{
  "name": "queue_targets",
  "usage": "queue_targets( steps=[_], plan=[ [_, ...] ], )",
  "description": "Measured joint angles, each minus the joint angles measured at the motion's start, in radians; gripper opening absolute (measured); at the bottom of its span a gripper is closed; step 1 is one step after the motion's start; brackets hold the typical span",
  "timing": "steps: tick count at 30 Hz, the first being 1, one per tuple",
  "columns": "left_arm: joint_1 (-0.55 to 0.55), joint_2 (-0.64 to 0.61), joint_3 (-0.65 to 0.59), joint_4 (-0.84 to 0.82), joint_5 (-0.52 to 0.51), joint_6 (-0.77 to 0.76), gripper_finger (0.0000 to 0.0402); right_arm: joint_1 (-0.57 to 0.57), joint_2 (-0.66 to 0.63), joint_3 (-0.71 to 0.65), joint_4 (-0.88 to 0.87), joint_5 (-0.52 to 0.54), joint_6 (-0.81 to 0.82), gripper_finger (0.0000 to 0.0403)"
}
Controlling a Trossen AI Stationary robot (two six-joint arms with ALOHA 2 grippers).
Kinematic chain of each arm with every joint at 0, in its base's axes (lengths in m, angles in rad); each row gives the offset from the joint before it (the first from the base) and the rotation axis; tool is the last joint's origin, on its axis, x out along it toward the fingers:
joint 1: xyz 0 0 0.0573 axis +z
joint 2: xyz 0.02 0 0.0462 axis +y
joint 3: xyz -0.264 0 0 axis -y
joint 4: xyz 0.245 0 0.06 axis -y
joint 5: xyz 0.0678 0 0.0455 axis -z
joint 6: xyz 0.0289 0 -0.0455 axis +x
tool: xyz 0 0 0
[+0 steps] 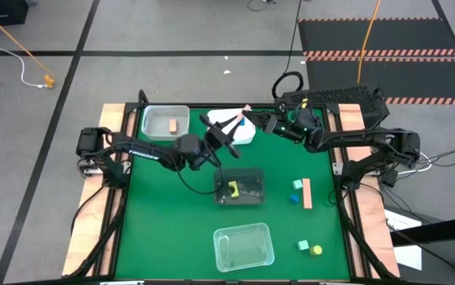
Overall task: Sort & place blocks by color
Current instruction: Put the top brown block into the gray bin
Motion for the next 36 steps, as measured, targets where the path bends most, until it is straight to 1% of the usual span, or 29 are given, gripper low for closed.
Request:
queue_targets(
  steps=[3,7,10,15,19,21,23,26,29,30,33,36],
  plan=[
    [-0.005,0.000,0.000,-0.002,0.005,-0.004,0.0053,-0.024,0.002,0.000,-0.009,-0.073,-0.002,0.0167],
    [-0.006,0.000,0.000,-0.003,0.012,-0.031,0.0053,-0.058,-0.002,0.000,-0.041,-0.119,-0.023,0.0209],
    [-0.005,0.000,0.000,-0.007,0.011,-0.045,0.0054,-0.083,-0.002,0.000,-0.049,-0.155,-0.106,0.0240],
    [-0.006,0.000,0.000,-0.001,0.008,-0.047,0.0056,-0.131,-0.014,0.000,-0.071,-0.293,-0.211,0.0277],
    [-0.003,-0.001,0.003,0.008,-0.020,-0.047,0.0054,-0.160,-0.050,-0.003,-0.185,-0.342,-0.288,0.0294],
    [0.001,-0.001,0.003,0.005,-0.042,-0.043,0.0055,-0.171,-0.081,-0.002,-0.262,-0.344,-0.343,0.0297],
    [0.009,-0.001,0.003,0.004,-0.060,-0.028,0.0055,-0.183,-0.117,-0.002,-0.371,-0.341,-0.402,0.0297],
    [0.023,-0.015,0.002,-0.015,-0.112,-0.001,0.0055,-0.197,-0.167,-0.002,-0.546,-0.340,-0.487,0.0294],
    [0.046,-0.035,0.002,-0.028,-0.133,0.008,0.0054,-0.209,-0.223,-0.002,-0.711,-0.337,-0.537,0.0293],
    [0.054,-0.052,0.000,-0.058,-0.145,0.004,0.0054,-0.212,-0.240,-0.002,-0.768,-0.328,-0.552,0.0293],
    [0.087,-0.095,0.003,-0.142,-0.158,-0.035,0.0054,-0.213,-0.285,-0.002,-0.921,-0.236,-0.594,0.0293],
    [0.126,-0.168,0.002,-0.292,-0.164,-0.122,0.0054,-0.212,-0.326,-0.001,-1.045,-0.112,-0.622,0.0293]
  ],
)
